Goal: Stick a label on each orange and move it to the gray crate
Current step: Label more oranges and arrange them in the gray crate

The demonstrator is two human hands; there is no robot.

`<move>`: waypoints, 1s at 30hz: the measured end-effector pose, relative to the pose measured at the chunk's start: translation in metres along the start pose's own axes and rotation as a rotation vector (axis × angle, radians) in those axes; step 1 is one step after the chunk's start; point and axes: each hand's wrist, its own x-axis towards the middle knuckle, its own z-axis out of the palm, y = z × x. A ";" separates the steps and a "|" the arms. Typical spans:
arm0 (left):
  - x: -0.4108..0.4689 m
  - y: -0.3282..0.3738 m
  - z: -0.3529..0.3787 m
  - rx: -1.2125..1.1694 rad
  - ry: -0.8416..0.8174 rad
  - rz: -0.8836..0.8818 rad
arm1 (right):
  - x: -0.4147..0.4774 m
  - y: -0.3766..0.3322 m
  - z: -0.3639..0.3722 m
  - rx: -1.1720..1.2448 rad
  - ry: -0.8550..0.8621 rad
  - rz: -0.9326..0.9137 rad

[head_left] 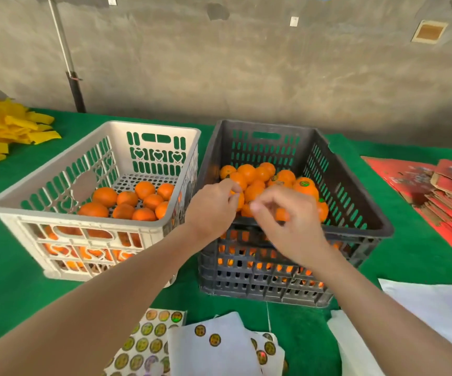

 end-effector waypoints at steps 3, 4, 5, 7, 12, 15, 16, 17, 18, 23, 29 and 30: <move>-0.006 0.001 -0.002 -0.041 0.010 0.055 | -0.059 -0.009 0.049 0.010 -0.711 0.196; -0.009 0.001 -0.002 -0.053 0.006 0.065 | -0.077 -0.002 0.064 -0.045 -0.950 0.303; -0.015 0.000 -0.004 -0.073 0.015 0.069 | -0.091 0.007 0.078 -0.079 -1.094 0.425; -0.033 0.000 -0.009 -0.116 0.093 0.088 | -0.111 0.022 0.094 -0.145 -1.201 0.544; -0.111 -0.030 -0.007 -0.036 0.151 0.155 | -0.132 0.043 0.116 -0.356 -1.201 0.534; -0.148 -0.052 0.006 -0.079 -0.164 -0.256 | -0.132 0.044 0.116 -0.341 -1.158 0.535; -0.155 -0.059 0.011 -0.086 -0.282 -0.383 | -0.131 0.044 0.114 -0.316 -1.132 0.528; -0.160 -0.064 0.015 -0.090 -0.392 -0.473 | -0.128 0.043 0.112 -0.276 -1.101 0.522; -0.162 -0.067 0.018 -0.113 -0.492 -0.543 | -0.125 0.043 0.110 -0.223 -1.069 0.519; -0.154 -0.061 0.033 -0.267 -0.717 -0.741 | -0.112 0.034 0.093 -0.073 -0.908 0.499; -0.142 -0.057 0.036 -0.455 -0.626 -0.966 | -0.137 0.022 0.083 -0.173 -0.720 0.308; -0.142 -0.057 0.036 -0.505 -0.622 -0.978 | -0.142 0.020 0.083 -0.192 -0.687 0.299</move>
